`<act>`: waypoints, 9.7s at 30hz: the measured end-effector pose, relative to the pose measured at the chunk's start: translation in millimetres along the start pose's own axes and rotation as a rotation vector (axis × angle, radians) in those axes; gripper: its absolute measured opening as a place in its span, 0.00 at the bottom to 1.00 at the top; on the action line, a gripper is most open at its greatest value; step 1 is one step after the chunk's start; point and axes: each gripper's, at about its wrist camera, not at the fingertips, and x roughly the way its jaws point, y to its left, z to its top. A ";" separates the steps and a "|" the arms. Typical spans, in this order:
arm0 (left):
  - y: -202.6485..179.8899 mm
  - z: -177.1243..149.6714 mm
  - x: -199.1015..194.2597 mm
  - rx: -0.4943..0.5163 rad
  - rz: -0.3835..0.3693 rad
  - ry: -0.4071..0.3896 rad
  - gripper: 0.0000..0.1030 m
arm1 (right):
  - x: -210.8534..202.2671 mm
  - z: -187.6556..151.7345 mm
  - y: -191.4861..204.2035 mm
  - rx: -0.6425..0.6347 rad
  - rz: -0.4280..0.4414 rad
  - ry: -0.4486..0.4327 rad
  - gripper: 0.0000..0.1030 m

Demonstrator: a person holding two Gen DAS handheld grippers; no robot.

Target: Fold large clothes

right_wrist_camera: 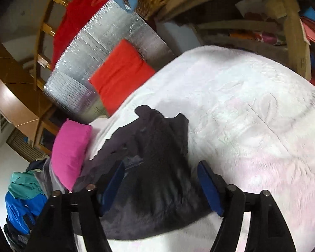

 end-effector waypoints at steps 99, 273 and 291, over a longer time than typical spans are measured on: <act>20.4 -44.1 26.4 -0.325 -0.019 0.148 0.77 | 48.5 -36.3 -32.8 0.302 -0.040 0.063 0.49; -6.6 -77.0 -422.5 0.087 0.166 -0.452 0.98 | -343.2 -220.6 240.5 -0.618 -0.170 -0.219 0.82; -5.1 -73.5 -408.2 0.084 0.164 -0.433 0.98 | -332.9 -212.7 238.4 -0.626 -0.183 -0.201 0.82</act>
